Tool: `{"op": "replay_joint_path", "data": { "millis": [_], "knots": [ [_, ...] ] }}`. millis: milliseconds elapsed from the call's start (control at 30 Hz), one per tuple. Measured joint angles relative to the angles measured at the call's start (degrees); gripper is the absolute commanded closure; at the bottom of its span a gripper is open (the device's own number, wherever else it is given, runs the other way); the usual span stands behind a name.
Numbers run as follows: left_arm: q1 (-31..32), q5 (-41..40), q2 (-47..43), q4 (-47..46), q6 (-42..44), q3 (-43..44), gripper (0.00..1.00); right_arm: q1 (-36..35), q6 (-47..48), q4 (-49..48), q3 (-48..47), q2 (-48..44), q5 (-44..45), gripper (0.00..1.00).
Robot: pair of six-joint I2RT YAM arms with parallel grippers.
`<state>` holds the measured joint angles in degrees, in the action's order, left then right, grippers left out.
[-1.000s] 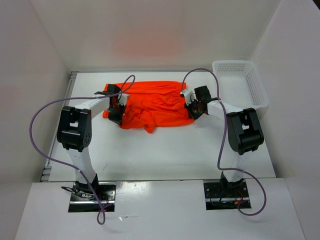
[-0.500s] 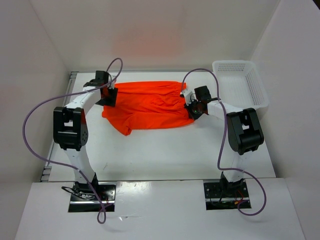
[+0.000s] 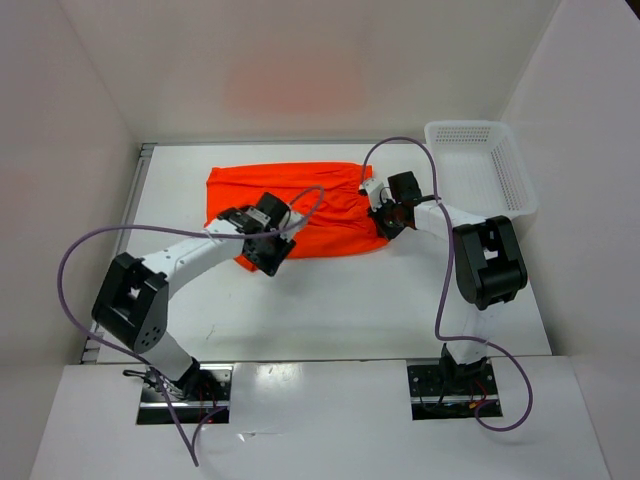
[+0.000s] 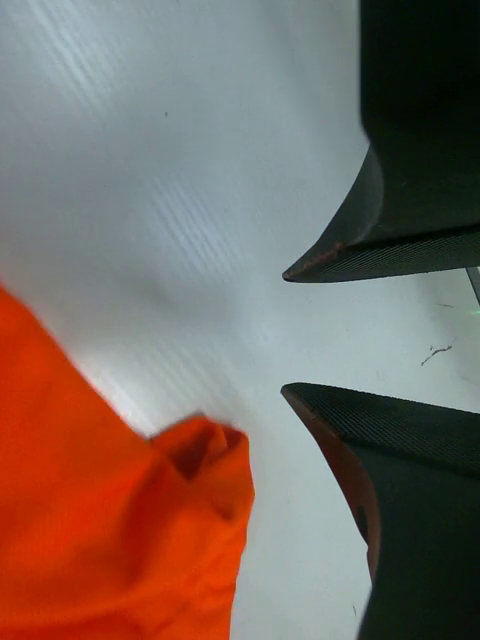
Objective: Fold and stack the shorts
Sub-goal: Flatten the shorts out
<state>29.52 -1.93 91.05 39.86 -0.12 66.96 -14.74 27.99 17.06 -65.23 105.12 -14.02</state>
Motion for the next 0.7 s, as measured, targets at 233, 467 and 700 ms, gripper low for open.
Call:
{"op": "replay_joint_path", "data": {
  "millis": [233, 467, 700],
  "knots": [
    [2.6, -10.3, 6.2, -6.3, 0.0, -1.9, 0.49, -0.1, 0.3, 0.1, 0.0, 0.0, 0.2, 1.00],
    [-11.1, -6.6, 6.6, -6.3, -0.1, 0.2, 0.46, -0.1, 0.5, 0.2, 0.9, -0.8, 0.2, 1.00],
    [-12.9, 4.5, 6.6, -4.9, -0.1, -0.8, 0.41, -0.1, 0.9, 0.3, 1.1, -1.1, 0.3, 1.00]
  ]
}}
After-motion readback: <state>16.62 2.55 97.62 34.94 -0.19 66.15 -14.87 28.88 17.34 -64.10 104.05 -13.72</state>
